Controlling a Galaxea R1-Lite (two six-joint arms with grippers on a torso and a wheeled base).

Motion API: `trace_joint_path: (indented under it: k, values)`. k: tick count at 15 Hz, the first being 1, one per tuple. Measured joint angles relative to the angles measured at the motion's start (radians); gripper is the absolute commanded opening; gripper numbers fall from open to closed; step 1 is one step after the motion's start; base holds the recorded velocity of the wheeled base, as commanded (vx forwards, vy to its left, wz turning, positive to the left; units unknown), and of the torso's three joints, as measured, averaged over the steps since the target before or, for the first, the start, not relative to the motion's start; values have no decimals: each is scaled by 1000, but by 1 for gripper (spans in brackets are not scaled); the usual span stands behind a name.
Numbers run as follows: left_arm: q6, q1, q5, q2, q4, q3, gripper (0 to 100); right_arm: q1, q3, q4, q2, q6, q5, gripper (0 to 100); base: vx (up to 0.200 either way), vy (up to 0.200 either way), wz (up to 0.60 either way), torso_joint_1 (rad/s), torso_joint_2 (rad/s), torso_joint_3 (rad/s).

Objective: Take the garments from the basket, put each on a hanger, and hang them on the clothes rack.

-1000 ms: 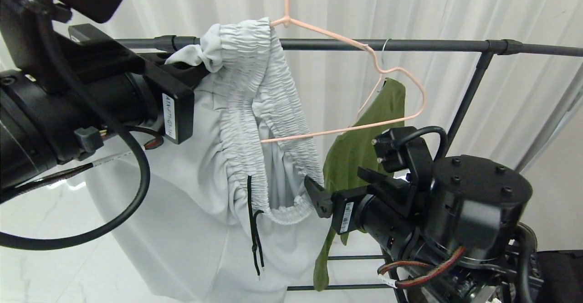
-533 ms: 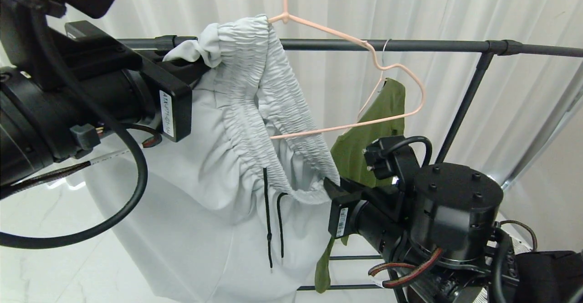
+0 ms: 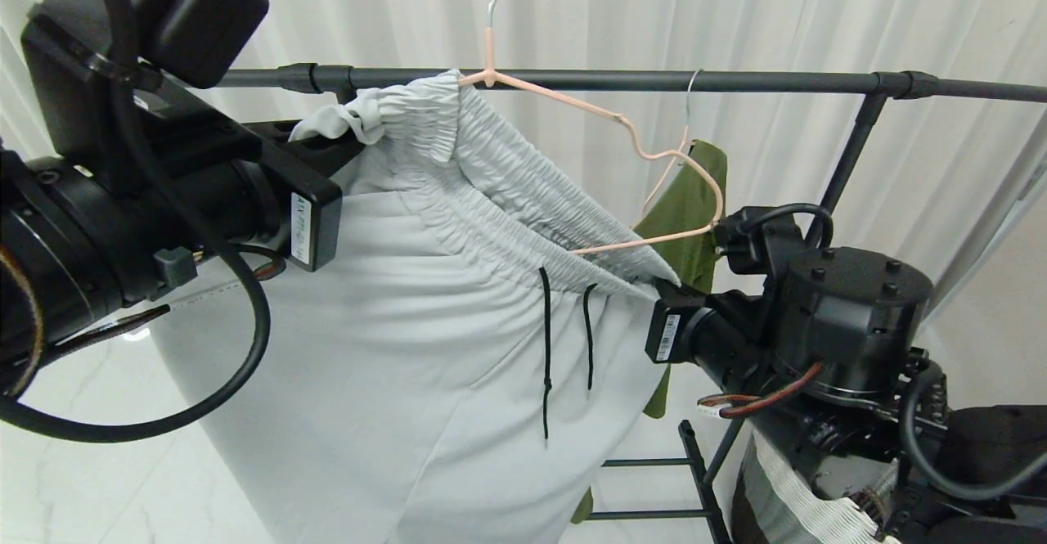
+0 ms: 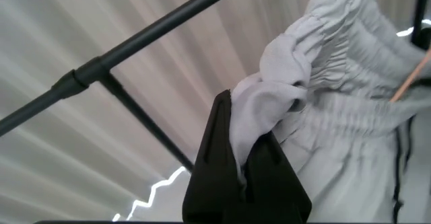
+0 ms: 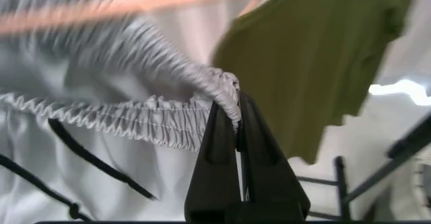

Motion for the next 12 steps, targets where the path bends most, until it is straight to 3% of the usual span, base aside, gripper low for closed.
trace_joint_path:
  k: [5, 7, 12]
  values:
    - [85, 34, -4, -1, -106, 95, 0, -101, -2, 0, -44, -31, 1, 0, 0, 0, 0, 0, 0, 0]
    - [130, 38, -4, -6, -150, 168, 0, -113, -2, 2, -61, -33, 0, 0, 0, 0, 0, 0, 0, 0]
    - [156, 78, -7, -19, -223, 301, 0, -115, 0, 1, -84, -71, 8, 0, 0, 0, 0, 0, 0, 0]
